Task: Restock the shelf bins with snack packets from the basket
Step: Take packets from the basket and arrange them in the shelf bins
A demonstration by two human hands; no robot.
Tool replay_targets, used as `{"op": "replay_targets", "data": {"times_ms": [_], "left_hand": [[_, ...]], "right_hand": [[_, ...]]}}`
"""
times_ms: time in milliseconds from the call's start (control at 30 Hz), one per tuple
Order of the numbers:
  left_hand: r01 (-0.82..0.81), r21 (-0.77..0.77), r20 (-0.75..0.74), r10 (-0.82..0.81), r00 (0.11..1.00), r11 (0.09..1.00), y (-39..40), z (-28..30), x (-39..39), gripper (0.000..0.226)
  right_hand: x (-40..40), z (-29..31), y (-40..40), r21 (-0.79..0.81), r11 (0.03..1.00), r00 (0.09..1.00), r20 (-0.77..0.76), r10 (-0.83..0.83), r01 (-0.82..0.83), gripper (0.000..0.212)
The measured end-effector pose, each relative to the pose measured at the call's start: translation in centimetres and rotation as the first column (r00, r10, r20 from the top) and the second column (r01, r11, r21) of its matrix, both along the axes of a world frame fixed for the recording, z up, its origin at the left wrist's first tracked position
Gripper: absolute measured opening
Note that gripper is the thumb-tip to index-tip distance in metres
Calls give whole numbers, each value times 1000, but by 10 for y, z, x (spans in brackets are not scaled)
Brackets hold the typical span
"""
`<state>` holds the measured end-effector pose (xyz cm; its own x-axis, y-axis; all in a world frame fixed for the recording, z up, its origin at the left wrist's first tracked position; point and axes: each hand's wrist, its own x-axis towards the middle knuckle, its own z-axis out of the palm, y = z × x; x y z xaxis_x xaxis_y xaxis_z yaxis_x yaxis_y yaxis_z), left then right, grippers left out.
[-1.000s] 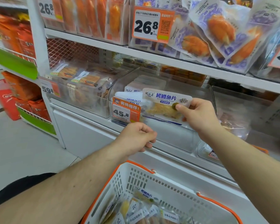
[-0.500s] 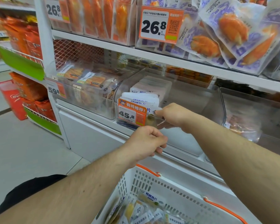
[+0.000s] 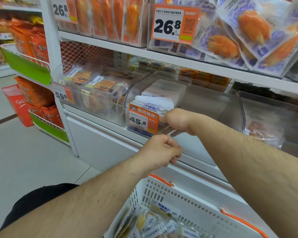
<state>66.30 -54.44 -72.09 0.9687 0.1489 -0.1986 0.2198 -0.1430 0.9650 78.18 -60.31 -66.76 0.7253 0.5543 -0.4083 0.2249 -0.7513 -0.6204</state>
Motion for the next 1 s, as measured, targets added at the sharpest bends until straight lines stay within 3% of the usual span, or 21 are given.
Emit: {"op": "replay_targets", "data": {"times_ms": [133, 200, 267, 300, 367, 433, 533, 600, 667, 767, 867, 1000], "left_hand": [[13, 39, -31, -11, 999, 999, 4, -6, 2, 3], [20, 57, -47, -17, 999, 998, 5, -10, 2, 1], [37, 79, -69, -32, 997, 996, 6, -13, 2, 2], [55, 103, -85, -46, 995, 993, 7, -14, 3, 2], [115, 178, -114, -95, 989, 977, 8, -20, 2, 2], [189, 283, -143, -153, 978, 940, 8, -26, 1, 8], [292, 427, -198, -227, 954, 855, 7, -37, -1, 14], [374, 531, -280, -259, 924, 760, 8, -44, -2, 2], [497, 609, -416, -285, 864, 618, 11, -52, -2, 12], [661, 610, -579, -324, 748, 436, 11, -62, 0, 15], [711, 599, -618, -353, 703, 369, 10, -68, 4, 17], [716, 623, -618, -364, 697, 315, 10, -70, 9, 15]], "right_hand": [[0, 0, -2, -22, 999, 996, 81, -23, 25, 27], [-2, -4, -8, -57, 997, 970, 242, -34, 49, 27], [-11, -14, -19, -13, 993, 847, 523, -92, 116, 25], [-20, -20, -26, 93, 986, 753, 637, -168, 141, 24], [-42, -33, -40, 381, 919, 620, 698, -358, 102, 20], [-63, -51, -52, 555, 829, 664, 596, -451, 65, 16], [-79, -91, -65, 604, 773, 804, 355, -478, 193, 16], [-82, -126, -72, 534, 780, 837, 222, -501, 325, 18], [-86, -166, -76, 404, 809, 860, 95, -502, 427, 20], [-102, -220, -73, 173, 878, 894, -43, -445, 446, 26], [-125, -267, -57, -7, 888, 862, -241, -447, 459, 21], [-148, -310, -29, -127, 891, 769, -462, -442, 436, 18]]}}
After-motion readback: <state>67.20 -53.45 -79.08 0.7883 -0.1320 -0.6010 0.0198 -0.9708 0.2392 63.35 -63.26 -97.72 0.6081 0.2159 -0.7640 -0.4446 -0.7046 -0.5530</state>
